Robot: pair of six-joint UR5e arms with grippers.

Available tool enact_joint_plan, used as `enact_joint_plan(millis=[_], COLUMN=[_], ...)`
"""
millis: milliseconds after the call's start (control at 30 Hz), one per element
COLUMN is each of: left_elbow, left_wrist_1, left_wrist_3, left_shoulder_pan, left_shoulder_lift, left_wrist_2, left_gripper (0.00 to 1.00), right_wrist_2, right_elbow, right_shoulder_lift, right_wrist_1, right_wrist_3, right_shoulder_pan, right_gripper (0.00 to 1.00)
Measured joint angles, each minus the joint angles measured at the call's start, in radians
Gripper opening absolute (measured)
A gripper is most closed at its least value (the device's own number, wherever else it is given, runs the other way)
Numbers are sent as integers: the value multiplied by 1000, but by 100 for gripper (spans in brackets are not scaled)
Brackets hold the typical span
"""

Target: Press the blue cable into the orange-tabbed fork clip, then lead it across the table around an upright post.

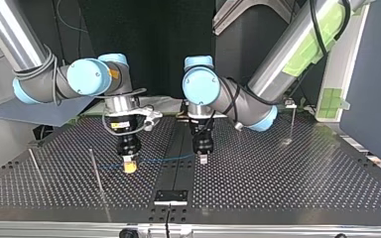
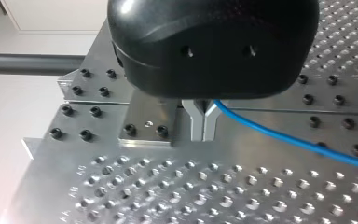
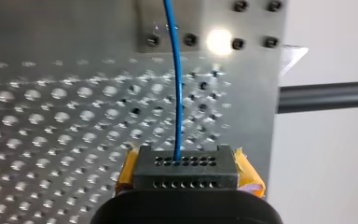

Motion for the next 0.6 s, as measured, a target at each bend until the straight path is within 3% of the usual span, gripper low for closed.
enact_joint_plan(millis=[433, 600], left_elbow=[83, 118], left_wrist_1=[-48, -71], left_wrist_3=[5, 3], left_shoulder_pan=[-12, -19], left_shoulder_lift=[0, -1], left_wrist_2=[8, 26], left_gripper=[0, 0], right_wrist_2=[5, 7], right_elbow=[-23, -23], right_shoulder_lift=[-33, -48], right_wrist_1=[40, 45], right_wrist_3=[7, 19], right_shoulder_pan=[-25, -40], right_gripper=[0, 0])
